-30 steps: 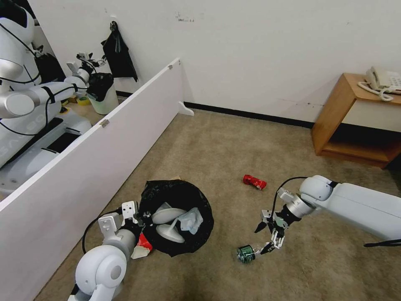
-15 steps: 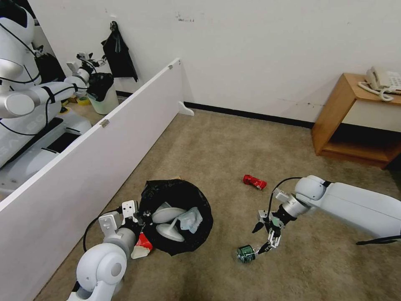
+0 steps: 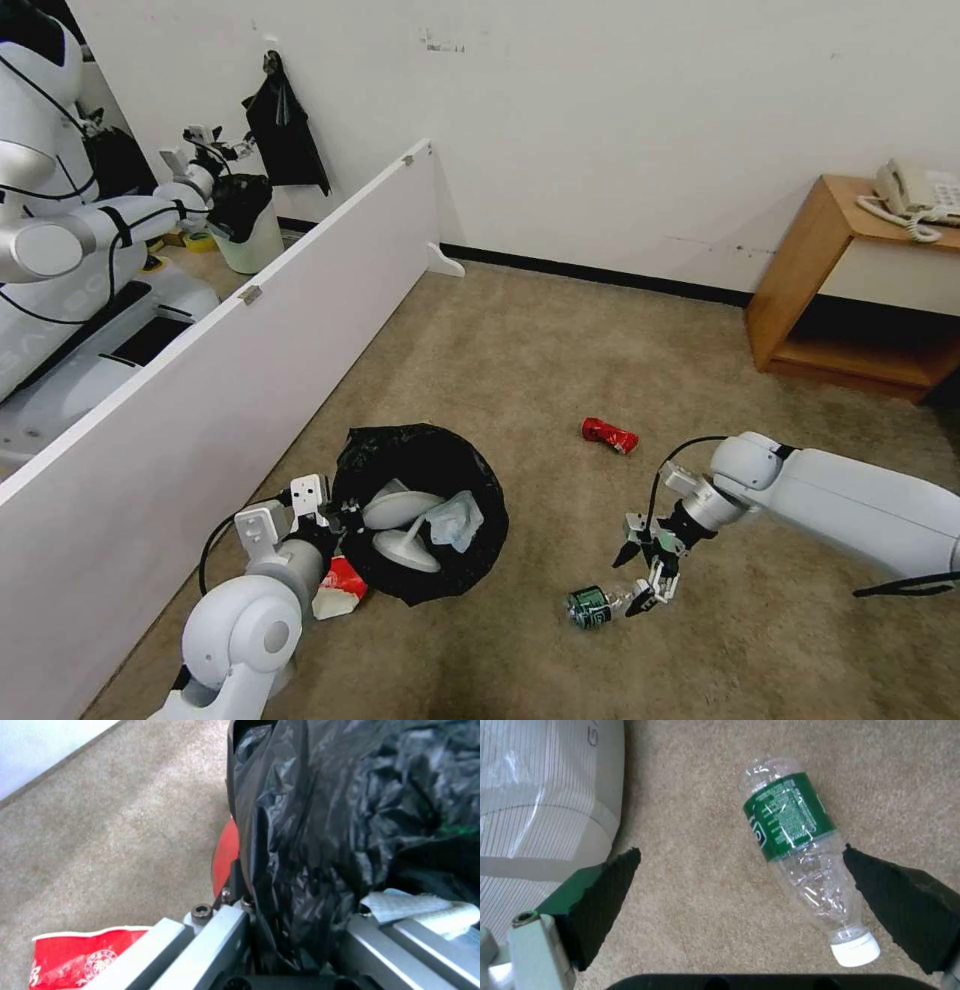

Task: Pick up the trash bin, then pick up the garbage from the floor and place it into the trash bin.

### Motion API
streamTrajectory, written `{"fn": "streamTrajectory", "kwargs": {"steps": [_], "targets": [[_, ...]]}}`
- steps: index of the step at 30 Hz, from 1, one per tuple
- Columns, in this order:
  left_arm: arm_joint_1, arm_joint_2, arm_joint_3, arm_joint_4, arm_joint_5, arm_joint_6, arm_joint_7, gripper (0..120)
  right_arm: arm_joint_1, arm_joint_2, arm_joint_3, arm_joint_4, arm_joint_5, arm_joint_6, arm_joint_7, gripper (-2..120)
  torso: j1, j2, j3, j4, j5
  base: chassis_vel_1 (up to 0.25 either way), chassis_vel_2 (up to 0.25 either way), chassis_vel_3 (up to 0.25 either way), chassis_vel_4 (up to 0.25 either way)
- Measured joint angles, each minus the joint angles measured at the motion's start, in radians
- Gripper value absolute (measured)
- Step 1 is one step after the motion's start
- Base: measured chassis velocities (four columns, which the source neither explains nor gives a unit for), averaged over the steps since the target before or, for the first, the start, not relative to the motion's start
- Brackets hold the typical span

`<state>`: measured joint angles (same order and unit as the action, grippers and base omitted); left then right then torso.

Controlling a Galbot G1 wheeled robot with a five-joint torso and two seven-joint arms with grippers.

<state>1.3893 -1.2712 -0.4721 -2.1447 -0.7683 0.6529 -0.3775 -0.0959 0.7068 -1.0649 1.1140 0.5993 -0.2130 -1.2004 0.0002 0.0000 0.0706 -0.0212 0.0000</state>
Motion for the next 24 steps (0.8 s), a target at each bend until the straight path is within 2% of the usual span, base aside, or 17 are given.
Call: {"fn": "streamTrajectory", "kwargs": {"steps": [10,24], "targets": [[0.001,0.004,-0.004,-0.015,-0.008,0.000,-0.001,0,-0.014,0.020,0.006,-0.030,-0.005,0.000,0.001,100,0.000,0.000,0.000,0.0000,0.0000,0.000,0.000,0.000,0.000],[0.013,-0.013,-0.010,-0.018,-0.001,-0.001,0.004,0,-0.047,0.052,0.028,-0.115,-0.026,0.012,-0.001,100,0.000,0.000,0.000,0.0000,0.0000,0.000,0.000,0.000,0.000]]}}
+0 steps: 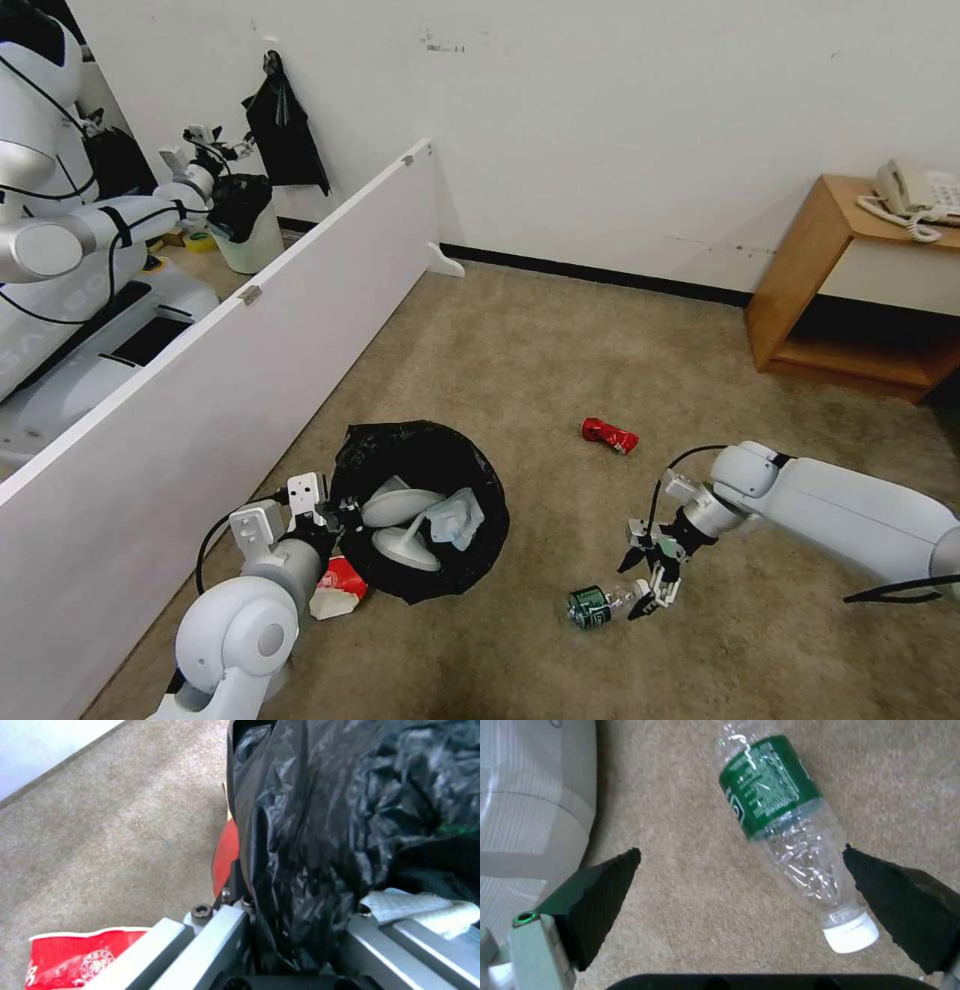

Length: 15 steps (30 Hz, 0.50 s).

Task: Pick up the trash bin, then pick up the garbage from the floor and place it into the trash bin.

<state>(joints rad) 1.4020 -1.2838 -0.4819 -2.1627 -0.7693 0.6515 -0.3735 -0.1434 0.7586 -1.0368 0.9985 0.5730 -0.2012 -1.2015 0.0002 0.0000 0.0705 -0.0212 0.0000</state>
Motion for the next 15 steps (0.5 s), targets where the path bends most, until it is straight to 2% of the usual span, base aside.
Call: {"fn": "streamTrajectory", "kwargs": {"steps": [15], "targets": [[0.005,-0.014,-0.003,0.006,0.008,-0.003,0.005,0,-0.028,0.042,0.018,-0.073,-0.021,0.016,-0.011,100,0.000,0.000,0.000,0.0000,0.0000,0.000,0.000,0.000,0.000]]}}
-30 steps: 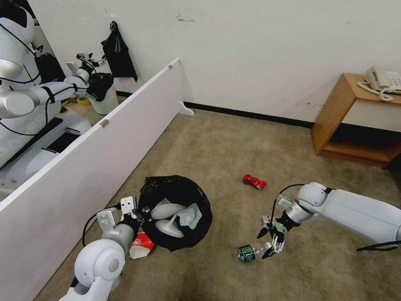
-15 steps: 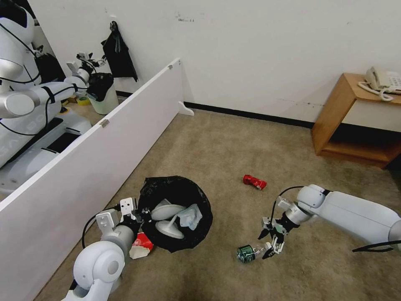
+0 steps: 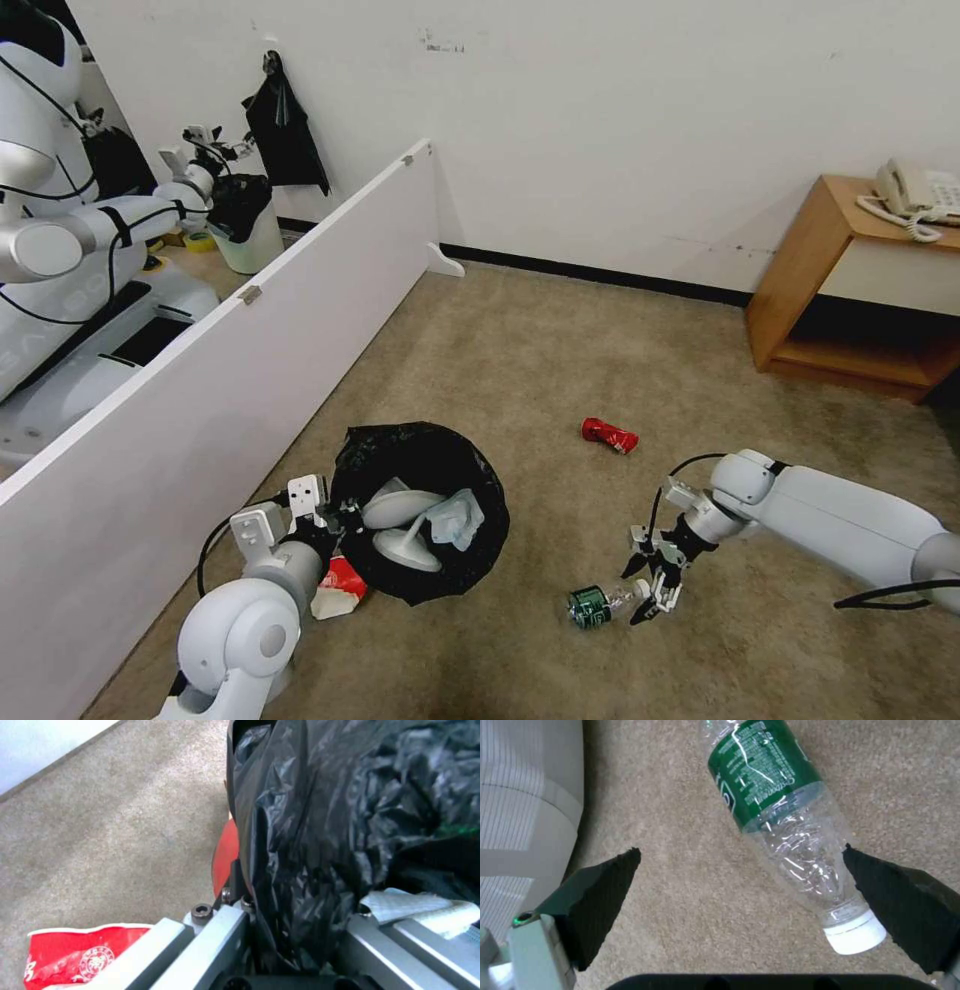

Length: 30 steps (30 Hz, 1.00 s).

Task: Pick up the trash bin, then pick up the garbage from the floor and place it into the trash bin.

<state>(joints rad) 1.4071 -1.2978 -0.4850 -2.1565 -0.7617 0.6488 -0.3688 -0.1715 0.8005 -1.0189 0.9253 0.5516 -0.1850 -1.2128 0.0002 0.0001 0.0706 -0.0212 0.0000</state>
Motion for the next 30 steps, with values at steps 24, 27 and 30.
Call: {"fn": "streamTrajectory", "kwargs": {"steps": [24,27,30], "targets": [[-0.005,-0.012,-0.005,0.027,0.009,-0.008,0.016,0,-0.004,0.094,0.001,-0.169,-0.010,0.029,-0.029,100,0.000,0.000,0.000,0.0000,-0.0001,0.000,0.000,0.000,0.000],[-0.008,-0.012,-0.004,0.030,0.008,-0.008,0.017,0,-0.006,0.100,0.001,-0.183,-0.012,0.034,-0.033,100,0.000,0.000,0.000,0.0000,0.0000,0.000,0.000,0.000,0.000],[-0.010,-0.013,-0.003,0.033,0.008,-0.009,0.017,0,-0.008,0.106,0.002,-0.197,-0.014,0.038,-0.038,100,0.000,0.000,0.000,0.0000,0.0000,0.000,0.000,0.000,0.000]]}}
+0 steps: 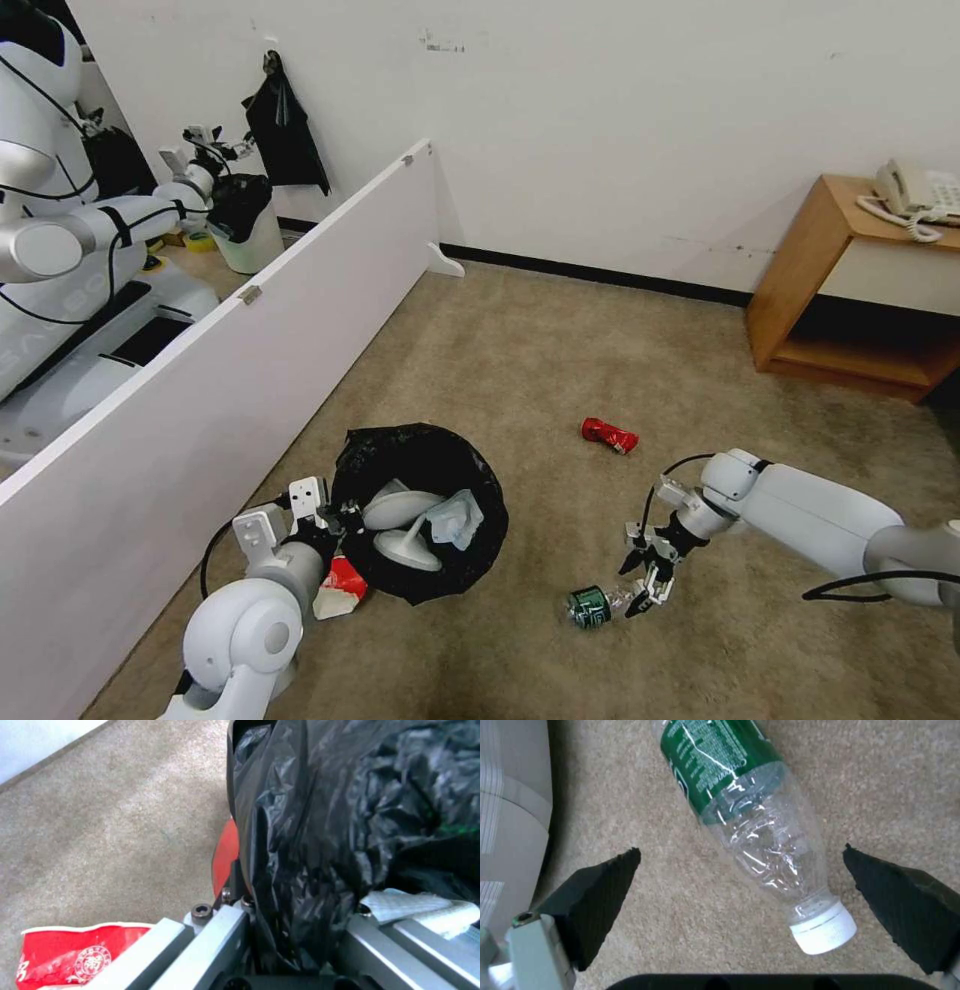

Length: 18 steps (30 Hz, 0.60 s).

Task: Pick up the trash bin, then pick up the garbage from the floor and place it into the trash bin.

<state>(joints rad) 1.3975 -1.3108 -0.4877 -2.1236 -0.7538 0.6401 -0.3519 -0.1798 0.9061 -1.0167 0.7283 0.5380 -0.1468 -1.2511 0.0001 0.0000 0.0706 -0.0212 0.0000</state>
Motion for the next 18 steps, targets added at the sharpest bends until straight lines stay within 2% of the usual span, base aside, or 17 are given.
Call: {"fn": "streamTrajectory", "kwargs": {"steps": [18], "targets": [[-0.006,0.003,0.002,0.007,-0.006,0.000,0.002,0,-0.009,0.035,0.013,-0.067,-0.015,0.017,-0.021,100,0.000,0.000,0.000,0.0000,0.0001,0.000,0.000,0.000,0.000]]}}
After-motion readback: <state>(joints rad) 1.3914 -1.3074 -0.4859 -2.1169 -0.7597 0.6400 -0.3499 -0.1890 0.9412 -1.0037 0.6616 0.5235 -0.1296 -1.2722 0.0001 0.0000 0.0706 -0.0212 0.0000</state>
